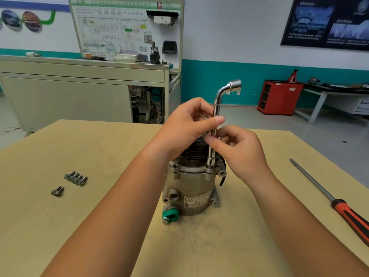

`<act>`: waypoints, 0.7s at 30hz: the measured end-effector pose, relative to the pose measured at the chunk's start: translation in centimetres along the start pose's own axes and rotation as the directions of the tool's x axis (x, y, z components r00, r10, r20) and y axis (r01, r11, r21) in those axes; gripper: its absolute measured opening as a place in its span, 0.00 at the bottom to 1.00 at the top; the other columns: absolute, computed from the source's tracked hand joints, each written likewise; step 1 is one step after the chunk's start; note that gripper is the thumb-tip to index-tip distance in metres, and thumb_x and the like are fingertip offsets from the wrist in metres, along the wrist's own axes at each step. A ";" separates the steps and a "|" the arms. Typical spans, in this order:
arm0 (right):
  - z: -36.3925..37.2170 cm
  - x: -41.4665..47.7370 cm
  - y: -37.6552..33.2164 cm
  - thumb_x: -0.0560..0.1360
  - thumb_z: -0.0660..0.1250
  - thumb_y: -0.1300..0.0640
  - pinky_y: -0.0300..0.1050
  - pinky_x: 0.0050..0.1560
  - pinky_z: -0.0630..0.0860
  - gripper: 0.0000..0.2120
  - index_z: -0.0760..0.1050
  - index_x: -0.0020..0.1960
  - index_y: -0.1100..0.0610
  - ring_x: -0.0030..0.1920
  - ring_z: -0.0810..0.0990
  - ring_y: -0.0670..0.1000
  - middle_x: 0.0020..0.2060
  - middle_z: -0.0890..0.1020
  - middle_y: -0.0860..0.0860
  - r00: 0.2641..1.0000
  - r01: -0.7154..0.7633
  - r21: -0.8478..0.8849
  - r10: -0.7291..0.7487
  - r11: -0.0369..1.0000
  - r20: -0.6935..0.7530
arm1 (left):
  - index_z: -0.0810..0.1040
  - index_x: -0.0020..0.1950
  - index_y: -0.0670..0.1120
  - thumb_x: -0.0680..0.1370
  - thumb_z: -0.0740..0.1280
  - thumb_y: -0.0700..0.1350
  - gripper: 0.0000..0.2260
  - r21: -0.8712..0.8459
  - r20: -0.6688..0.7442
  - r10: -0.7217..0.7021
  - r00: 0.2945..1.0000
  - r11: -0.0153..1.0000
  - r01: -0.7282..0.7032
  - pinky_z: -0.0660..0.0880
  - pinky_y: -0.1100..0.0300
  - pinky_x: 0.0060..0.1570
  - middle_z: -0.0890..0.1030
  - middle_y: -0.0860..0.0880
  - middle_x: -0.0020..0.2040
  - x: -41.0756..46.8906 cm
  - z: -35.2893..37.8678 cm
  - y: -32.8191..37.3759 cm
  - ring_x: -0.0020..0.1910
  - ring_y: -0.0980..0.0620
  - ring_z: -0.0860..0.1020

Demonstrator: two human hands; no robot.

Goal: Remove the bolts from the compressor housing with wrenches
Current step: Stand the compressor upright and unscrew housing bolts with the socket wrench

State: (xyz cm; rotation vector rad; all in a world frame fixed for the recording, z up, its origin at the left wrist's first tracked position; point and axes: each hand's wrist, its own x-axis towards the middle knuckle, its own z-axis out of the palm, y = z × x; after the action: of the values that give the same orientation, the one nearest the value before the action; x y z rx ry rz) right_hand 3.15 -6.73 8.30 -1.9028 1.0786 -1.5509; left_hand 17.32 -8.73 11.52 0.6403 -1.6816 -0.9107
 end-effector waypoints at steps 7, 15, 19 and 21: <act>0.0 -0.3 -0.1 0.78 0.62 0.62 0.29 0.28 0.63 0.10 0.80 0.41 0.53 0.25 0.68 0.40 0.22 0.70 0.42 0.997 0.021 0.044 -0.024 0.999 0.076 | 0.79 0.50 0.46 0.79 0.61 0.34 0.10 -0.081 0.116 -0.012 0.993 0.996 0.021 0.69 0.75 0.32 0.83 0.55 0.43 -0.2 -0.2 0.5 0.34 0.65 0.78; 0.1 -0.1 0.4 0.73 0.69 0.57 0.35 0.29 0.65 0.04 0.79 0.40 0.55 0.27 0.66 0.43 0.25 0.69 0.48 1.000 -0.009 0.019 0.009 1.000 -0.026 | 0.78 0.45 0.48 0.76 0.66 0.33 0.10 -0.040 0.090 0.030 0.996 0.999 -0.026 0.75 0.69 0.43 0.83 0.58 0.38 -0.2 -0.2 0.0 0.41 0.61 0.80; 0.2 0.0 0.2 0.71 0.71 0.56 0.38 0.31 0.68 0.03 0.78 0.39 0.52 0.28 0.67 0.43 0.26 0.73 0.51 0.999 0.015 0.012 -0.015 1.000 -0.029 | 0.73 0.41 0.46 0.73 0.71 0.34 0.09 -0.031 0.039 0.028 0.999 0.999 -0.026 0.73 0.69 0.37 0.77 0.57 0.32 0.0 -0.3 -0.3 0.32 0.61 0.75; 0.3 0.0 -0.1 0.73 0.69 0.56 0.45 0.35 0.72 0.03 0.79 0.41 0.50 0.32 0.72 0.51 0.32 0.78 0.59 1.000 0.026 0.014 -0.026 1.000 -0.006 | 0.73 0.41 0.47 0.73 0.71 0.35 0.10 -0.020 0.047 0.021 0.999 1.000 -0.020 0.73 0.68 0.37 0.77 0.57 0.32 0.0 -0.4 -0.2 0.33 0.61 0.75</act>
State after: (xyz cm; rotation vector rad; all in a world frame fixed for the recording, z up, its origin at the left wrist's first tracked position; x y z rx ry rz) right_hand 3.51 -6.71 8.27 -1.9122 1.0466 -1.5746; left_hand 17.69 -8.92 11.37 0.5913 -1.7163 -0.9326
